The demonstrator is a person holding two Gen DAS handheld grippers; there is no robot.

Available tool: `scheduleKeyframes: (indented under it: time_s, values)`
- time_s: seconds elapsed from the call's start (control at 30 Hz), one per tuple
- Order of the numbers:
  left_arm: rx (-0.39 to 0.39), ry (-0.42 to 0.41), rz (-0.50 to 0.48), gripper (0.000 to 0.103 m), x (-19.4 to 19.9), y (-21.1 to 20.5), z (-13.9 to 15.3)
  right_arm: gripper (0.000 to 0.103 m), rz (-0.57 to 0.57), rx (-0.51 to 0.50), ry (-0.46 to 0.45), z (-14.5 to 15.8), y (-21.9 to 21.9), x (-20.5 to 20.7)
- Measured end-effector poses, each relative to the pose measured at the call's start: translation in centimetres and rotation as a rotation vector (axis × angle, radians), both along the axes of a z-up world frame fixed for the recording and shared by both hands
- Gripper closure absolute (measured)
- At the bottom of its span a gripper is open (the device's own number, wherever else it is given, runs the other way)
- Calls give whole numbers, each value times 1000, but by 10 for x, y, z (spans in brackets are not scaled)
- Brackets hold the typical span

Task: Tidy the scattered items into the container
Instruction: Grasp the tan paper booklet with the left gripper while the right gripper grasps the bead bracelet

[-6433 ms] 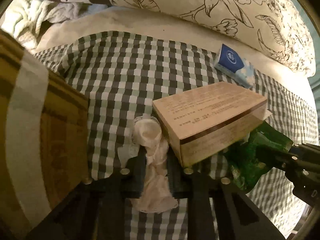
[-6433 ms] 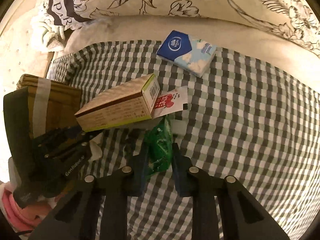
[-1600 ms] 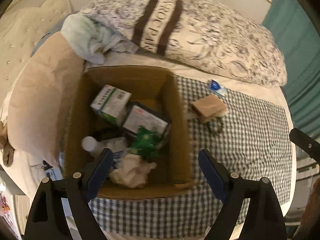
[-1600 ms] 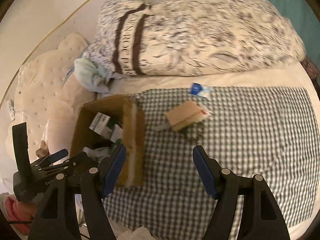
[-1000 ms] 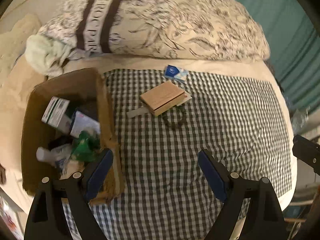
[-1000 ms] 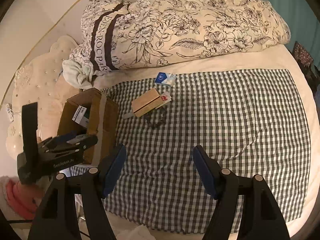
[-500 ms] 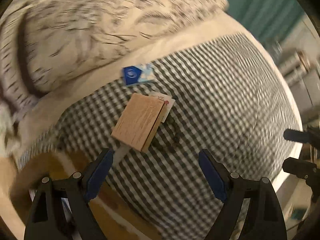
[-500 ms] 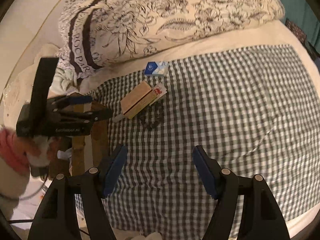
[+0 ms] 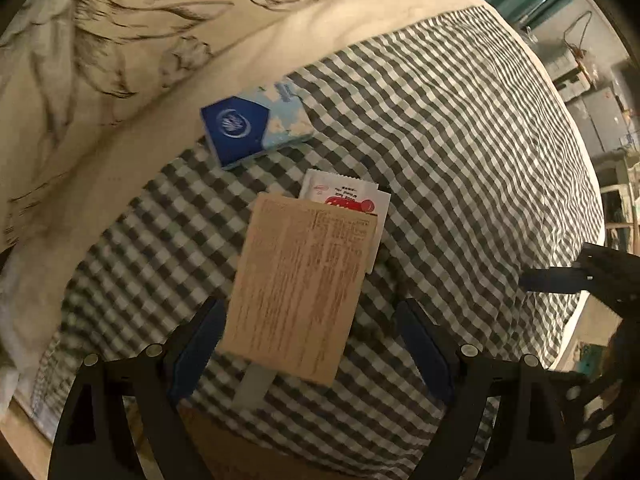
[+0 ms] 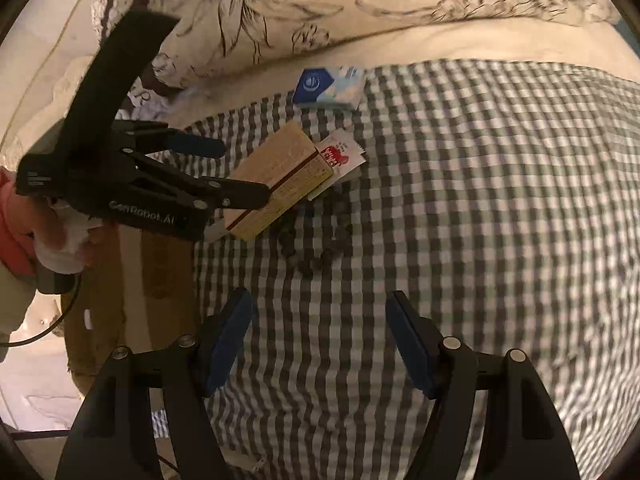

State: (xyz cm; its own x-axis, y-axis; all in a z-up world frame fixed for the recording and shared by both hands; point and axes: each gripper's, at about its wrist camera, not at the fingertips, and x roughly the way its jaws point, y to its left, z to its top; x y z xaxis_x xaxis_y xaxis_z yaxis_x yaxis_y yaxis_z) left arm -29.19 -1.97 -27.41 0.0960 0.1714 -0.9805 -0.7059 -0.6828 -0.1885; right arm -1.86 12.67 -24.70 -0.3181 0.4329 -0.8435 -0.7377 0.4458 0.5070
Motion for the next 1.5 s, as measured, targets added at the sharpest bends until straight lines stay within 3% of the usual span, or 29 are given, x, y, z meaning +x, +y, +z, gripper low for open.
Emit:
scheduleKeyframes:
  time_s: [0.07, 0.23, 0.37, 0.53, 0.67, 0.73, 0.8, 0.87, 0.93, 1.23, 1.5]
  values:
    - [4, -52, -10, 13, -1, 4, -11, 34, 6, -3, 10, -9, 9, 0]
    - [-1, -122, 20, 2, -13, 7, -26, 34, 7, 3, 28, -25, 24, -3]
    - [-29, -104, 64, 2, -29, 0, -26, 34, 6, 9, 28, -32, 33, -7]
    - [-45, -194, 73, 2, -32, -5, -42, 34, 24, 6, -27, -41, 45, -17]
    - [-140, -251, -6, 1, -17, 6, -64, 34, 50, -7, -87, -50, 54, -28]
    - [-170, -261, 9, 2, -19, 7, -72, 34, 56, -8, -108, -56, 58, -31]
    - [-145, -255, 54, 2, -24, 6, -72, 35, 46, 11, -132, -58, 58, -33]
    - [-130, -245, 91, 9, -27, 1, -72, 68, 29, 5, -185, -59, 57, -34]
    - [-122, -227, 114, 16, -27, -5, -69, 88, 17, -18, -215, -61, 52, -30]
    - [-42, -158, 217, 18, -25, -21, -38, 91, -27, -26, -159, -48, 5, -3]
    - [-2, -120, 306, 18, -15, -21, -2, 92, -73, 4, -168, -4, -38, 15]
